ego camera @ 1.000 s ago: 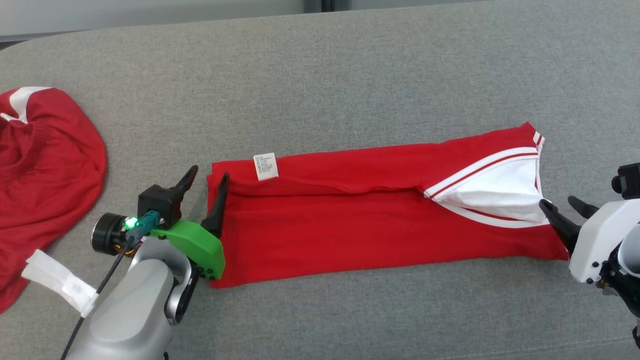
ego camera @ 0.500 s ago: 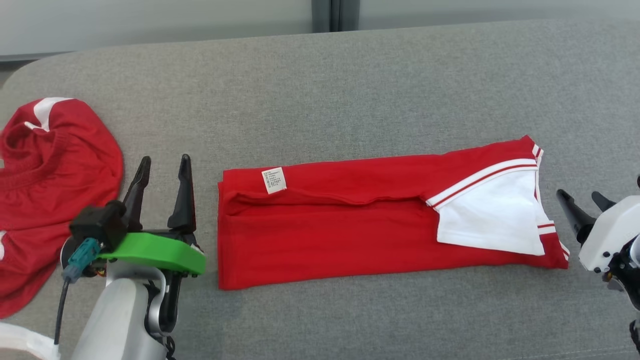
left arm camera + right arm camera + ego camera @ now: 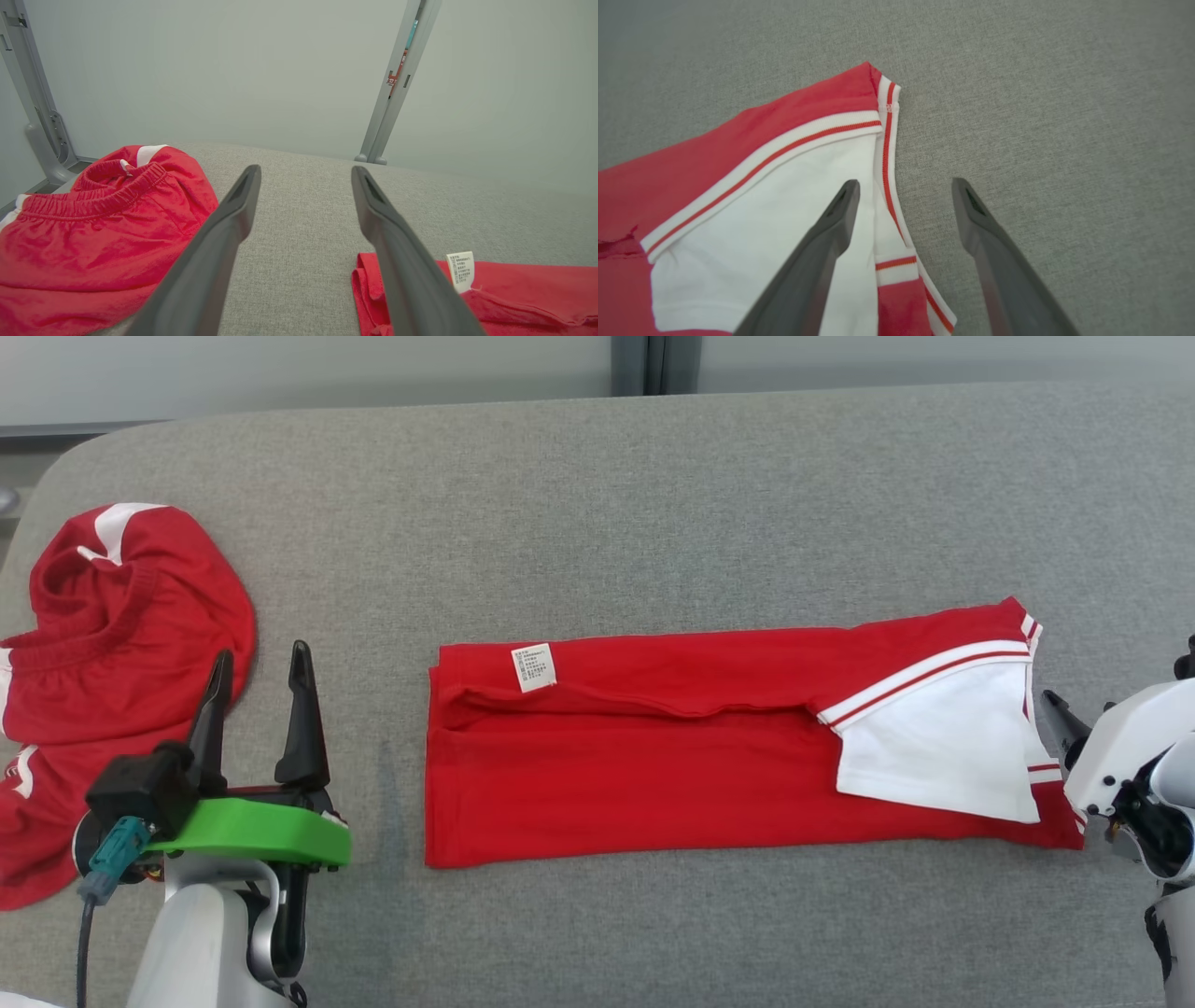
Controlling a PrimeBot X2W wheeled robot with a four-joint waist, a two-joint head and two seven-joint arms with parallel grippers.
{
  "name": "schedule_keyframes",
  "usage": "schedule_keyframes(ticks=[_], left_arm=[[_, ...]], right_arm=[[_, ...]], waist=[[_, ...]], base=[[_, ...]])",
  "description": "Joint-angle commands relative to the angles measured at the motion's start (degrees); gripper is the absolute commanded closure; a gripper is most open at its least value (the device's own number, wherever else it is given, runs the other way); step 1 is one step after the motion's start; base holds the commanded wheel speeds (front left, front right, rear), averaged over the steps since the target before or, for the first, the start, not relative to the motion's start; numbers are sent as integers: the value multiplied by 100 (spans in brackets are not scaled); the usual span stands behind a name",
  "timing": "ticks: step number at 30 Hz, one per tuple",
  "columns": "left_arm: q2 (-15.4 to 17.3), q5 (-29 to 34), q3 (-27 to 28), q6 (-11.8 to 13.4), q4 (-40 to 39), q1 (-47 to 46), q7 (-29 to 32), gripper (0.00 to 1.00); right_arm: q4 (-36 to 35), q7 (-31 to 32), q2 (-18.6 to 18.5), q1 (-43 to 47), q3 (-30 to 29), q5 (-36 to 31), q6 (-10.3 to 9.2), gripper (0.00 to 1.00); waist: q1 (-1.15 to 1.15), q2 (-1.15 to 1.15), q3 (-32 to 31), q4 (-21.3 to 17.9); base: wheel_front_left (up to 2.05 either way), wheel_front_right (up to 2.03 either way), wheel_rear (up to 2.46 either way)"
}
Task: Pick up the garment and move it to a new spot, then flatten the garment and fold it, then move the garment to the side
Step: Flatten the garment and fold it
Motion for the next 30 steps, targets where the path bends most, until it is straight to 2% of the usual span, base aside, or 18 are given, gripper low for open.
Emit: schedule_keyframes(ticks=[1, 15, 16, 17, 24, 30], left_arm=[[-19, 100, 37, -33, -36, 65, -14, 0], [-134, 209, 54, -85, 18, -121, -14, 0], [-134, 193, 31, -85, 25, -116, -14, 0], [-126, 182, 20, -85, 27, -110, -14, 0], [-81, 143, 20, -83, 65, 81, -14, 0], [-63, 93, -60, -83, 80, 180, -14, 0]], right_arm=[[127, -27, 21, -130, 14, -32, 0, 0], [1322, 251, 21, -629, 434, -56, 0, 0], [1378, 262, 12, -639, 493, -31, 0, 53], [1392, 216, 4, -648, 529, -9, 0, 100], [1296, -271, -324, -715, 115, -132, -6, 100], [943, -250, -803, -533, -283, -280, -5, 100]], waist=[[0, 0, 74, 43], [0, 0, 221, 171], [0, 0, 213, 179], [0, 0, 208, 181], [0, 0, -3, 70], [0, 0, -128, -36]], base=[[0, 0, 0], [0, 0, 0], [0, 0, 0], [0, 0, 0], [0, 0, 0], [0, 0, 0]])
